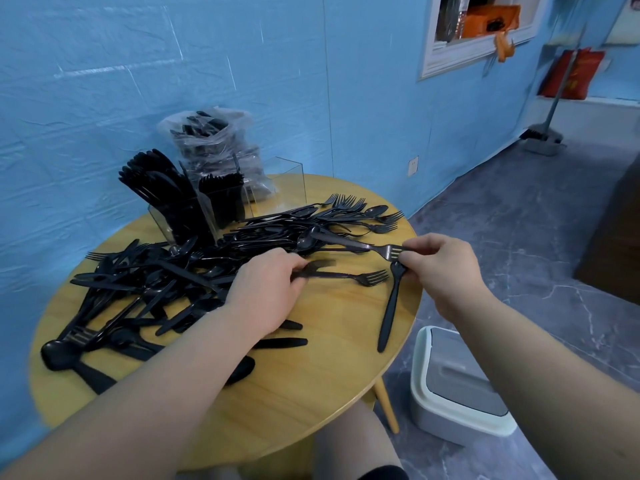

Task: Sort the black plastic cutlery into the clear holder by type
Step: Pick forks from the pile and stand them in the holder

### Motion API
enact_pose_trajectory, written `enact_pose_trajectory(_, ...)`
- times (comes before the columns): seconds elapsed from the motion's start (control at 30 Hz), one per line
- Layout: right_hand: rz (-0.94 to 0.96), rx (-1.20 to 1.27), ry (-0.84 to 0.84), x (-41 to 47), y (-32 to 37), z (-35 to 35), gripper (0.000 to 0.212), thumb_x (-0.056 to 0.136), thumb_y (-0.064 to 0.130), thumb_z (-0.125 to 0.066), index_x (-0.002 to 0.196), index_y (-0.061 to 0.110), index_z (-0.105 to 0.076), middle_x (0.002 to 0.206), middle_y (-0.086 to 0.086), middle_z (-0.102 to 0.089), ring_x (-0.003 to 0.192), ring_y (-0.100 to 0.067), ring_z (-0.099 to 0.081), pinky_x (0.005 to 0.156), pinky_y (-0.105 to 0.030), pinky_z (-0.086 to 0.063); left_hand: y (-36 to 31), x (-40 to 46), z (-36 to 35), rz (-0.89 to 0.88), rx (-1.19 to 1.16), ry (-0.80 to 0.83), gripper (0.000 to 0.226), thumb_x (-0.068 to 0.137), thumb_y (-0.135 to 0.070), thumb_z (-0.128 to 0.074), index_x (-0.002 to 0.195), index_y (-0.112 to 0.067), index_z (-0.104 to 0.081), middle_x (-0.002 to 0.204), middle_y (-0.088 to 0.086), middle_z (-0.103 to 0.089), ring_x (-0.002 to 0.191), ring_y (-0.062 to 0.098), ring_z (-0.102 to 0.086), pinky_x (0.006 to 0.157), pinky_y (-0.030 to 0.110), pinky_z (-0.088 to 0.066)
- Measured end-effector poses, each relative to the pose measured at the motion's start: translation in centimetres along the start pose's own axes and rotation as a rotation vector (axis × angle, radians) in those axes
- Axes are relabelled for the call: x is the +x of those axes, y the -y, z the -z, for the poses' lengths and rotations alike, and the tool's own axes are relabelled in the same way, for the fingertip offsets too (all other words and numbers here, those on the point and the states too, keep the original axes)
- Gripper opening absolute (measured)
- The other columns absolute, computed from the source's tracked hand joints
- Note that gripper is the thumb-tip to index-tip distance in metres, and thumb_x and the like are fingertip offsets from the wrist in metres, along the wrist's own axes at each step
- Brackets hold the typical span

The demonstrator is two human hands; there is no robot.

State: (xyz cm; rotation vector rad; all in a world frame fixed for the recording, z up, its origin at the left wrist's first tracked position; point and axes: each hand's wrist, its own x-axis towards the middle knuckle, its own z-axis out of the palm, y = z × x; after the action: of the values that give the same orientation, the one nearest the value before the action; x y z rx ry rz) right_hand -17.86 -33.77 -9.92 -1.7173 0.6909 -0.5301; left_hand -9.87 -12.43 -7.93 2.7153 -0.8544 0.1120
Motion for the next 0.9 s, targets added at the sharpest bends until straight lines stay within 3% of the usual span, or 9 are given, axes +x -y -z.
enact_pose_trajectory(0.13,0.031,0.095,-0.026,-0.1,0.9,0.0,0.012,0.083,0.005,-0.067,0.088,0.015,-0.068,0.089,-0.006,-0.068,0.082,-0.018,-0.068,0.070,-0.027,-0.058,0.0,0.1,1.4,0.006,-0.069,-0.103,0.014,0.093,-0.032,-0.058,0.105,-0.030,-0.064,0.090,-0.013,-0.062,0.084,0.011,-0.058,0.081,0.033,-0.051)
enact_pose_trajectory(0.27,0.046,0.133,-0.010,-0.3,1.7,-0.1,0.012,0.083,0.005,-0.067,0.092,0.012,-0.069,0.091,-0.007,-0.069,0.084,-0.020,-0.069,0.077,-0.033,-0.059,0.3,0.2,2.9,0.036,-0.080,-0.194,0.021,0.096,-0.034,-0.052,0.113,-0.027,-0.063,0.093,-0.008,-0.068,0.086,0.018,-0.062,0.080,0.037,-0.052)
enact_pose_trajectory(0.37,0.047,0.157,0.004,-0.5,2.3,-0.1,0.013,0.084,0.005,-0.067,0.093,0.013,-0.069,0.092,-0.005,-0.070,0.086,-0.019,-0.069,0.080,-0.034,-0.058,1.0,0.4,3.8,0.050,-0.116,-0.275,0.023,0.099,-0.024,-0.046,0.113,-0.021,-0.065,0.089,-0.002,-0.067,0.079,0.019,-0.061,0.076,0.038,-0.052)
enact_pose_trajectory(0.47,0.060,0.161,0.032,-0.6,2.9,-0.1,0.017,0.083,0.005,-0.068,0.099,0.011,-0.070,0.094,-0.005,-0.071,0.087,-0.019,-0.069,0.082,-0.035,-0.058,1.5,0.6,5.0,0.090,-0.121,-0.320,0.029,0.100,-0.014,-0.039,0.115,-0.010,-0.063,0.097,0.007,-0.064,0.084,0.022,-0.058,0.079,0.033,-0.048)
enact_pose_trajectory(0.57,0.089,0.144,0.112,-1.0,3.9,-0.3,0.018,0.083,0.004,-0.068,0.096,0.015,-0.070,0.095,-0.004,-0.071,0.089,-0.020,-0.069,0.083,-0.034,-0.057,1.6,0.5,6.2,0.092,-0.138,-0.358,0.029,0.100,-0.016,-0.043,0.119,-0.012,-0.065,0.097,0.004,-0.068,0.090,0.021,-0.062,0.083,0.028,-0.044)
enact_pose_trajectory(0.67,0.120,0.119,0.216,-1.4,4.9,-0.8,0.020,0.082,0.004,-0.069,0.097,0.017,-0.070,0.096,-0.007,-0.071,0.088,-0.021,-0.068,0.083,-0.033,-0.056,1.2,0.3,6.9,0.068,-0.175,-0.337,0.024,0.098,-0.021,-0.048,0.111,-0.021,-0.068,0.081,-0.006,-0.068,0.079,0.014,-0.065,0.081,0.028,-0.049)
enact_pose_trajectory(0.9,0.209,0.024,0.350,-2.0,6.4,-0.8,0.016,0.082,0.008,-0.071,0.094,0.020,-0.070,0.082,-0.002,-0.066,0.077,-0.017,-0.064,0.078,-0.031,-0.054,1.9,0.4,7.3,0.102,-0.371,-0.165,0.023,0.098,-0.023,-0.050,0.114,-0.026,-0.066,0.077,-0.011,-0.066,0.060,-0.002,-0.061,0.061,0.016,-0.046)
